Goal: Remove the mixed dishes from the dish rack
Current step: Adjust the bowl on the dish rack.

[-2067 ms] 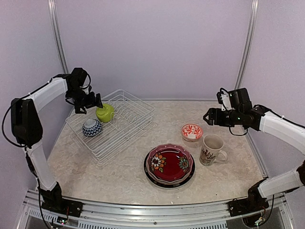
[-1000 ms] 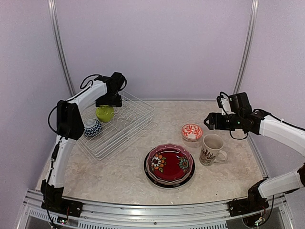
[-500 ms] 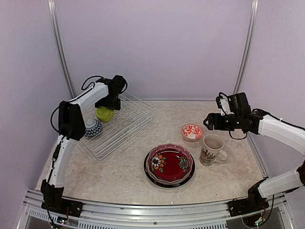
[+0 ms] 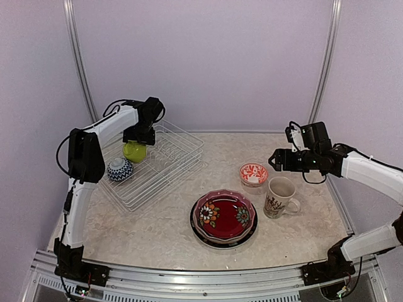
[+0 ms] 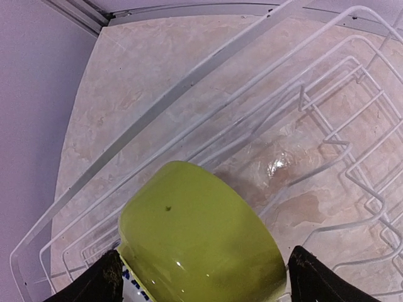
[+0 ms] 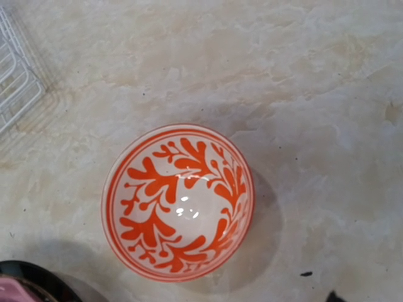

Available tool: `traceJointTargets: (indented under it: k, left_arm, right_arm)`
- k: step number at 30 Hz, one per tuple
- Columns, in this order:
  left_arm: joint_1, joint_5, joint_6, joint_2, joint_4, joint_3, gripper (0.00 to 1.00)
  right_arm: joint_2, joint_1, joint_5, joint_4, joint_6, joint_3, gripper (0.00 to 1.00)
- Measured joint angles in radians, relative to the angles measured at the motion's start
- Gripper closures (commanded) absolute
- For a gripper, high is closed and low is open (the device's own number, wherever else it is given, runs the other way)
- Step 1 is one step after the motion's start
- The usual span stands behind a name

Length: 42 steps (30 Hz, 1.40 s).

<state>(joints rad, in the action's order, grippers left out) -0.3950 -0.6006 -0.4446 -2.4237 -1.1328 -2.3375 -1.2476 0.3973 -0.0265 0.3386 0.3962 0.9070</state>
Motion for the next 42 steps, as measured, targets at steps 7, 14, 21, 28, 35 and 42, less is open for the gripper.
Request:
traceJointTargets:
  k: [7, 14, 21, 28, 35, 42]
  left_arm:
    - [0.010, 0.055, -0.048, 0.049, -0.005, 0.068, 0.15]
    - [0.028, 0.130, -0.072, 0.118, 0.018, 0.192, 0.21]
    - [0.071, 0.172, -0.076, 0.187, 0.064, 0.276, 0.25]
    - [0.108, 0.219, -0.066, 0.227, 0.133, 0.328, 0.18]
    - [0.122, 0.247, -0.039, 0.228, 0.160, 0.337, 0.15]
    - [0.121, 0.238, -0.015, 0.228, 0.161, 0.340, 0.24]
  right_arm:
    - [0.000, 0.000, -0.001, 0.000, 0.005, 0.000, 0.18]
    - [0.000, 0.000, -0.002, 0.007, 0.006, 0.014, 0.18]
    - [-0.011, 0.000, -0.016, 0.009, 0.012, 0.054, 0.18]
    - [-0.013, 0.000, -0.028, 0.011, 0.017, 0.064, 0.18]
    - [-0.013, 0.002, -0.037, 0.013, 0.019, 0.064, 0.18]
    - [-0.007, 0.002, -0.042, 0.009, 0.025, 0.064, 0.17]
